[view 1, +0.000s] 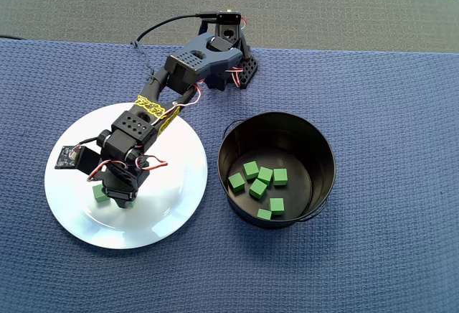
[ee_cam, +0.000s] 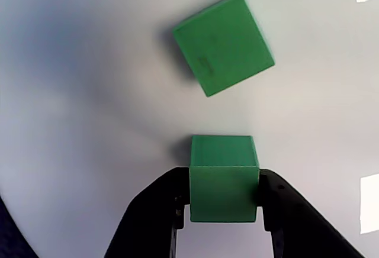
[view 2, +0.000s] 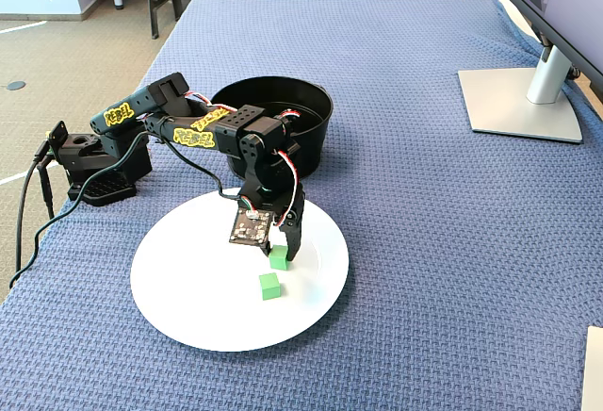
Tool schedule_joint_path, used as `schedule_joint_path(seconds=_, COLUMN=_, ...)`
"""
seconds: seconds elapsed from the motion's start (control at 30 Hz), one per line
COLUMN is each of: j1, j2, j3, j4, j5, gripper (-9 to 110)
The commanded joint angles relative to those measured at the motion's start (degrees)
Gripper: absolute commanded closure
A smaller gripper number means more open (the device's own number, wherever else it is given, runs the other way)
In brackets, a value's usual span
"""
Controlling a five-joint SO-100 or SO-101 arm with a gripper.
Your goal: Pick up the green cubes from the white plate and place them in the black recipient
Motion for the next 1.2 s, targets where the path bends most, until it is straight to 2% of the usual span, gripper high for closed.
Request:
schedule_joint_path(seconds=0.0, j1=0.4, j2=4.0, j3=-2.0, j4=-0.3, j5=2.4, gripper=102)
schedule_joint_path(seconds=0.27, j1=1.1, j2=33.4, j3=14.4, j4=2.3, j5=15.6, gripper=102)
schedule_joint_path(seconds=0.47, j1=-3.3, j2=55.7, j3=27.9, j4=3.3, j5=20.5, gripper=102)
schedule_joint_path(seconds=0.73, j1=-23.4, j2=73.7, j3=51.5, j4=0.2, j5=25.5, gripper=102)
schedule_joint_path(seconds=1.0, j1=-44.5, j2=74.7, j3=68.7, j4=-10.9, j5=29.9, gripper=102)
schedule_joint_path(seconds=1.17, j1=-52.6, j2=72.7, j3=69.3, j4=-12.5, j5=32.6, gripper=102)
